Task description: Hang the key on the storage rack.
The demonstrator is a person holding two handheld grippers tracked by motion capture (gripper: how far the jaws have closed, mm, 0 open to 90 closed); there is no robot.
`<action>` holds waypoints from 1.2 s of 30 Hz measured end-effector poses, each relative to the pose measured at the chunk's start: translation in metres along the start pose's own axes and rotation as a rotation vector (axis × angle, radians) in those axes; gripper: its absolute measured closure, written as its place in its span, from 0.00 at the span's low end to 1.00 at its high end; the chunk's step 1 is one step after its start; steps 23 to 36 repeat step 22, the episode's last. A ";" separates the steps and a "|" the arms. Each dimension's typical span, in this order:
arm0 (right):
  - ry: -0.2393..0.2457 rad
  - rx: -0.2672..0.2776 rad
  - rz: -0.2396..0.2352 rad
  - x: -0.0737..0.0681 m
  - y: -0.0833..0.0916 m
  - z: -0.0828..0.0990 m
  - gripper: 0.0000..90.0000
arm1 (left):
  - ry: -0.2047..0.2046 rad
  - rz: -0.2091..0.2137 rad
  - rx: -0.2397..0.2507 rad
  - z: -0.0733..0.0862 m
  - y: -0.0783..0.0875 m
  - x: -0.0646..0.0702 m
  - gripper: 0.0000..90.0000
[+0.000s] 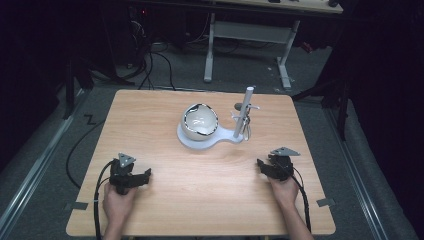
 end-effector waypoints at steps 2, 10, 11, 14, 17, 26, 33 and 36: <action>0.004 0.000 -0.003 0.000 0.000 0.000 0.48 | 0.000 -0.001 0.000 0.000 0.000 0.000 0.18; 0.004 -0.004 -0.001 -0.001 0.000 0.000 0.45 | 0.000 0.000 0.000 0.000 0.000 0.000 0.18; 0.003 -0.004 -0.001 -0.001 0.000 0.000 0.45 | 0.000 0.001 0.000 0.000 0.000 0.000 0.18; 0.002 -0.005 -0.001 -0.001 0.000 0.000 0.44 | 0.000 0.001 0.000 0.000 0.000 0.000 0.18; 0.003 -0.005 -0.002 -0.001 0.000 0.000 0.44 | 0.000 0.001 -0.001 0.000 0.000 0.000 0.18; 0.001 -0.005 -0.010 -0.001 0.000 0.000 0.43 | 0.001 0.001 0.001 0.000 0.000 0.000 0.18; 0.001 -0.005 -0.010 -0.001 0.000 0.000 0.43 | 0.001 0.001 0.001 0.000 0.000 0.000 0.18; 0.001 -0.005 -0.010 -0.001 0.000 0.000 0.43 | 0.001 0.001 0.001 0.000 0.000 0.000 0.18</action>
Point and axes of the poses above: each handheld gripper's, and its own axes: y roughly backward along the jaws, z roughly out of its underside, x roughly to its right, the point moved 7 cm from there along -y, roughly forward along the jaws, and after that the axes turned 3 degrees about -y, right-handed, at the moved point
